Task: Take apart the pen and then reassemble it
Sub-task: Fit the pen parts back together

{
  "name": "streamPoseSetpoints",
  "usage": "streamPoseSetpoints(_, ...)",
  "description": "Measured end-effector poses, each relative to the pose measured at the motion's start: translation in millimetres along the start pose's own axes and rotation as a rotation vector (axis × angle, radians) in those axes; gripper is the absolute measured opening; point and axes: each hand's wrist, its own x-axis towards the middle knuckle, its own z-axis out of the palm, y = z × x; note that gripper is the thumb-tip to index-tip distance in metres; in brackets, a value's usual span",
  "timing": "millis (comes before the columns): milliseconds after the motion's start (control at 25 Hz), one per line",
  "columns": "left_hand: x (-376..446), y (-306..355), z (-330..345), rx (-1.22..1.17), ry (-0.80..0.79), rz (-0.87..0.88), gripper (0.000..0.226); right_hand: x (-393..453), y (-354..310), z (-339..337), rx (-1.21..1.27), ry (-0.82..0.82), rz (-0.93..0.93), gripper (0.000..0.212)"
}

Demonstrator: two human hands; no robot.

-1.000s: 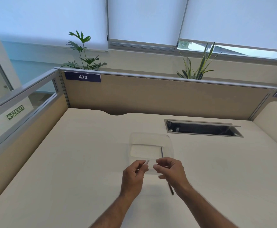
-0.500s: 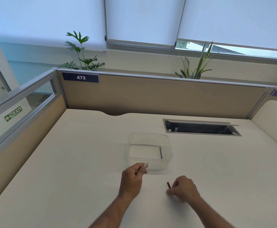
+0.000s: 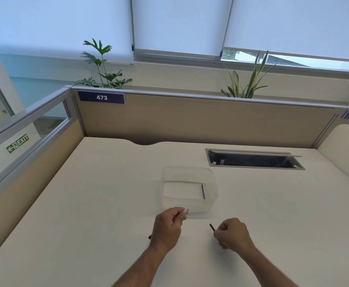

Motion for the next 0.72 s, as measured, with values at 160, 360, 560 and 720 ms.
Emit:
streamPoseSetpoints(160,-1,-1,0,0.054,-0.036,0.061,0.013,-4,-13,-5,0.322,0.011,-0.076,0.011)
streamPoseSetpoints(360,-2,-1,-1,0.131,-0.07,0.093,0.009,-8,-32,-5,0.511,-0.05,-0.17,0.014)
streamPoseSetpoints(560,-2,0,-2,0.185,-0.08,0.115,0.01,-12,-46,0,0.482,-0.055,-0.26,0.012)
streamPoseSetpoints(720,-3,0,-4,0.241,-0.091,0.134,0.013,-12,-47,3,0.424,-0.018,-0.289,0.012)
